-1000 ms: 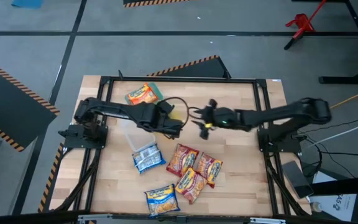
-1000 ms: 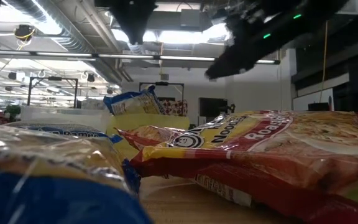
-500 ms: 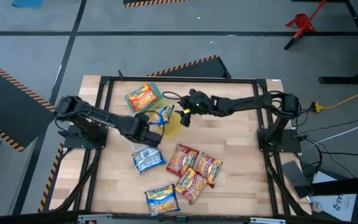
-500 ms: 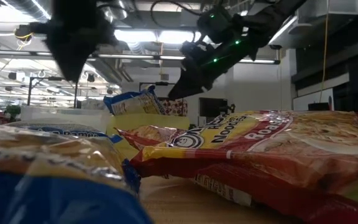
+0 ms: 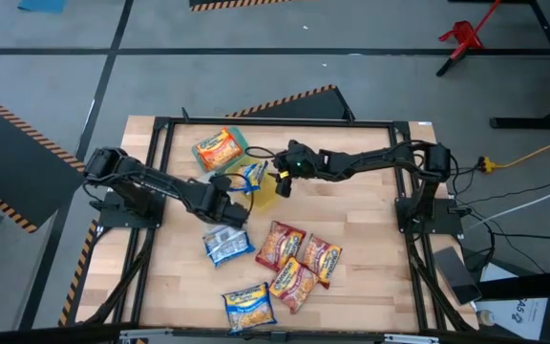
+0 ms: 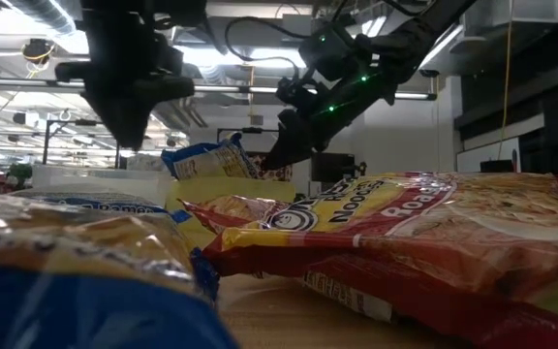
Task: Sort Maruchan noodles
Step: Put the bottom blue noodle pack into the yellow bin
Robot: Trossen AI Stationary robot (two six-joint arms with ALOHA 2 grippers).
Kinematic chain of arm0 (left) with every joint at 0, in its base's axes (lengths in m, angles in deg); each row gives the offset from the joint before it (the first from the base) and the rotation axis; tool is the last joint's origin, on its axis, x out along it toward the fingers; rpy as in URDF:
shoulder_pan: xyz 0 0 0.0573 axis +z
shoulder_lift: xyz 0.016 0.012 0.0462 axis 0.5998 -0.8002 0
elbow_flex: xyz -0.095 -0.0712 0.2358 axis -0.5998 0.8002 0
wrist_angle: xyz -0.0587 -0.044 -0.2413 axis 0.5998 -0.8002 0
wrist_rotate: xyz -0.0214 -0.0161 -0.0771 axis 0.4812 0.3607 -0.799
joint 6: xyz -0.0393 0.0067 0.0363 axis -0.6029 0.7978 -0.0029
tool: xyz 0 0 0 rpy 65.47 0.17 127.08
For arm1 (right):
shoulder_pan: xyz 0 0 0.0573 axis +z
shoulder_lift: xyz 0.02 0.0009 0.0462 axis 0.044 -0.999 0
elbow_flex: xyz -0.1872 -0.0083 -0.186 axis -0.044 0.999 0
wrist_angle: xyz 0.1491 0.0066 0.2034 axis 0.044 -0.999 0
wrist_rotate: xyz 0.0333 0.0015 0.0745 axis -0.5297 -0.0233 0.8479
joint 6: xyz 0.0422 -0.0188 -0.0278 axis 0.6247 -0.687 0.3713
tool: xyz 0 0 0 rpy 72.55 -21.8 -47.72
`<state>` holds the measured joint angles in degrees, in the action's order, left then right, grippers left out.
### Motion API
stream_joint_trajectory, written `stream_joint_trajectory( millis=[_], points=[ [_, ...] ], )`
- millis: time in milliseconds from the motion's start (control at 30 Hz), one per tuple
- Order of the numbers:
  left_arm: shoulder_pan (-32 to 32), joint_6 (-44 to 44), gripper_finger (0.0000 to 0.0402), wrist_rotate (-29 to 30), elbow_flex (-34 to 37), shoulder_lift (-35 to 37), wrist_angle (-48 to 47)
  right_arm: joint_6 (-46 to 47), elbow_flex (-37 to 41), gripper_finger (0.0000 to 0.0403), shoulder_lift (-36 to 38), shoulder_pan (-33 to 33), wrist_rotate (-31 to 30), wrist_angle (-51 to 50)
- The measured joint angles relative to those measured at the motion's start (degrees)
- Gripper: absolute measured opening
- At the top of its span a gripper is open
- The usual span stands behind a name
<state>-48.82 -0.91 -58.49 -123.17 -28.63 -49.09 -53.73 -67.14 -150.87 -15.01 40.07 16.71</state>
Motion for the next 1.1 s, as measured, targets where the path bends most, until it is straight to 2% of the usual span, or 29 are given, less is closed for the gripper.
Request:
stream_joint_trajectory(
  millis=[233,567,800,1100],
  points=[
    [1.56,3.17,0.0084,-0.32,0.00,0.00,0.31,0.42,0.09,0.0207,-1.19,-0.34,0.73,-3.62],
    [1.31,4.06,0.0084,-0.27,0.00,0.00,-0.70,0.36,-0.02,0.0207,-1.23,-0.29,1.24,-1.63],
    [1.33,4.06,0.0084,-0.05,0.00,0.00,-4.25,0.41,0.02,0.0207,-0.92,-0.29,-6.03,-5.18],
    [2.06,4.06,0.0084,2.81,0.00,0.00,-5.12,0.36,0.07,0.0207,1.53,-0.27,-4.44,-6.08]
  ],
)
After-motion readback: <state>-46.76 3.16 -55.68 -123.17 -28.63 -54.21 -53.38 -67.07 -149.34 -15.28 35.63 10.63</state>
